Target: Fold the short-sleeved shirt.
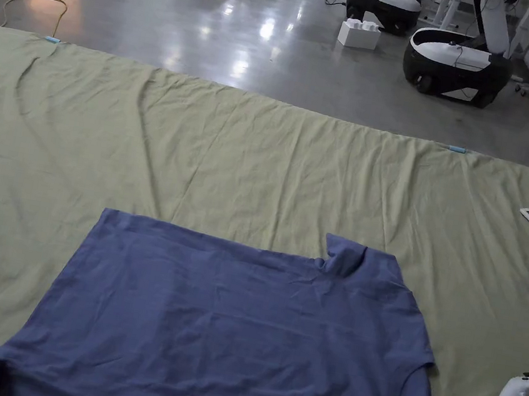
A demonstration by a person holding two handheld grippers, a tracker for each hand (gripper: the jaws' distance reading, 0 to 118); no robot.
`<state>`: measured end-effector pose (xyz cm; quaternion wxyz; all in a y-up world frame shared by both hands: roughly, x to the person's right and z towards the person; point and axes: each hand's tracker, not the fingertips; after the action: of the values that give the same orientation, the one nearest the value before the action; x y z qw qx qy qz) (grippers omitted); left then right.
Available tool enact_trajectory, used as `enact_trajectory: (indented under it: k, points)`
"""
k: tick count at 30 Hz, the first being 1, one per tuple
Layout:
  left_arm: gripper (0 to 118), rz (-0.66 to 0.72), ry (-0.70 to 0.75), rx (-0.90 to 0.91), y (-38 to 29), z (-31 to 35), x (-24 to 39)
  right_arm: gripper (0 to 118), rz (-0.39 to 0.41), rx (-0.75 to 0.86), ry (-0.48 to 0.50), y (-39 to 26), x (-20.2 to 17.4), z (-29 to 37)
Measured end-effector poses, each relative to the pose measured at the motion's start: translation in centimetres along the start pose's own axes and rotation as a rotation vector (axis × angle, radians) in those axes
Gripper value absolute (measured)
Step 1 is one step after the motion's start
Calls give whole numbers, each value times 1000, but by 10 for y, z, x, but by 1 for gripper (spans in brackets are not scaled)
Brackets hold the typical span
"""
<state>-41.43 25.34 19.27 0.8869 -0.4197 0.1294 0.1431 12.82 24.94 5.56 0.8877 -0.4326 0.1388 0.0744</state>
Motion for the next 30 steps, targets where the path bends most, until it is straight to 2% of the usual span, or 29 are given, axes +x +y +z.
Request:
enact_trajectory:
  k: [10,14,20,24,26,28,30]
  points:
    - [8,-26,29,84,76,-34,7,13,-54,44,6,81,5,-30]
    - [8,28,43,83,101,-58,7,13,-78,45,-4,111,9,-60]
    - [8,26,74,40,125,-101,19,14,-91,-14,-12,140,14,-121]
    - [8,65,89,16,133,-119,23,16,-149,-52,-6,143,23,-155]
    - [8,79,90,5,136,-127,24,26,-156,-65,-14,142,18,-161]
    - [9,77,99,-6,138,-132,26,30,-125,-63,-44,140,16,-166]
    - [15,77,95,-8,136,-133,28,47,-108,-51,-51,138,14,-167]
